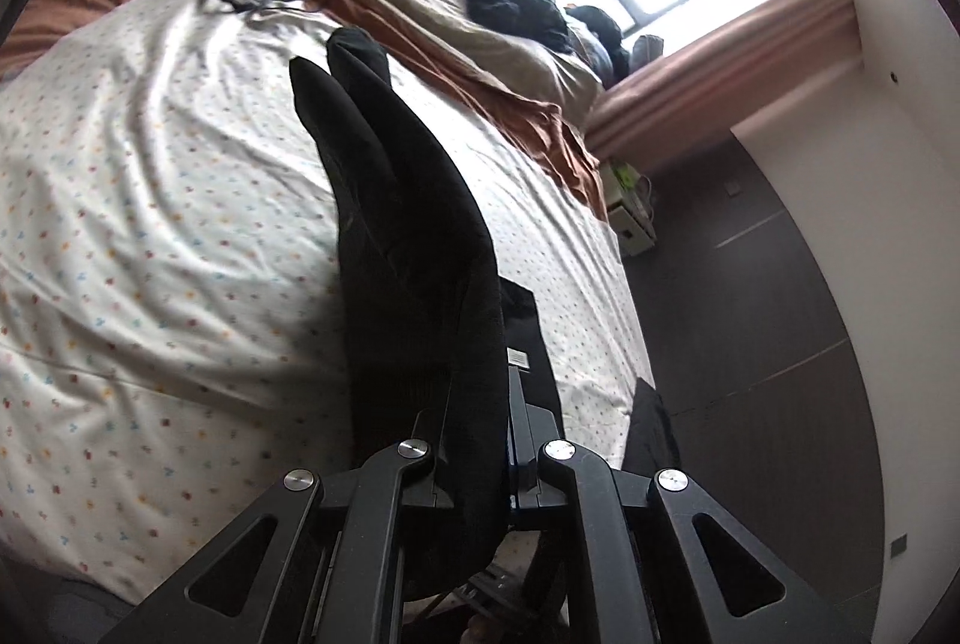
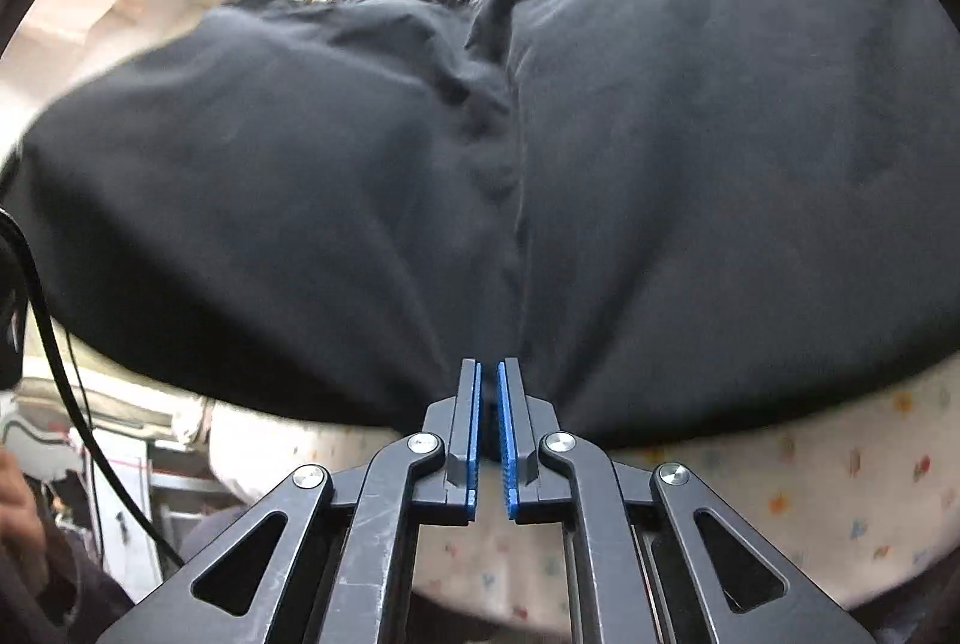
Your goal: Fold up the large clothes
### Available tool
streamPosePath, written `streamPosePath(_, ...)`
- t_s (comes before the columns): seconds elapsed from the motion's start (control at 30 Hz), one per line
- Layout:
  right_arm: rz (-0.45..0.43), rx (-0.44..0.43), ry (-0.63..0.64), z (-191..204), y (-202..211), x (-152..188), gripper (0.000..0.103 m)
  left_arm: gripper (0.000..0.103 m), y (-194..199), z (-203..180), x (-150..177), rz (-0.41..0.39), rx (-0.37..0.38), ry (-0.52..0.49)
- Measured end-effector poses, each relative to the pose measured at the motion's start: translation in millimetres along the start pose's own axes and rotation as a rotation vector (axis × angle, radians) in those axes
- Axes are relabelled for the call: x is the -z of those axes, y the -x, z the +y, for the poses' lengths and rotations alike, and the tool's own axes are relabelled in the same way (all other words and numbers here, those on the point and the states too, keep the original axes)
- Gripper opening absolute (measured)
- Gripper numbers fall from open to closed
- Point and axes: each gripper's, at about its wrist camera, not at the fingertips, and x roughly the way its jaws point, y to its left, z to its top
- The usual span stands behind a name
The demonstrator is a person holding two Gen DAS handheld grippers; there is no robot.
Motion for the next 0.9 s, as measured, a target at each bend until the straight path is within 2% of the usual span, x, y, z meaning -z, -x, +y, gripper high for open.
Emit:
streamPosePath(0.13, -0.014, -0.056, -0.033, -7.6, 19.5, -1.0, 0.008, 0.008, -17.7, -30.6, 4.3, 0.020, 0.000, -0.055)
streamPosePath(0.33, -0.163, -0.093, -0.046, -29.0, 92.2, -14.3, 0.009, 0.008, -49.0, -73.3, 15.2, 0.070, -0.006, -0.124)
streamPosePath(0.4, -0.240, -0.094, -0.067, -41.0, 121.6, -20.8, 0.012, 0.008, -60.1, -85.0, 19.3, 0.089, -0.004, -0.146)
streamPosePath(0.53, -0.295, -0.154, -0.127, -63.8, 158.2, -28.7, 0.036, 0.008, -89.3, -105.6, 29.2, 0.132, -0.010, -0.180)
streamPosePath(0.6, -0.348, -0.139, -0.146, -74.1, 179.4, -27.7, 0.037, 0.008, -106.8, -115.5, 35.9, 0.156, -0.015, -0.201)
streamPosePath(0.8, -0.428, -0.122, -0.234, -115.3, 216.4, -22.3, 0.037, 0.008, -164.9, -138.3, 59.7, 0.248, -0.031, -0.249)
streamPosePath(0.9, -0.437, -0.111, -0.265, -132.5, 225.4, -19.1, 0.037, 0.021, -190.5, -157.8, 77.6, 0.317, -0.029, -0.332)
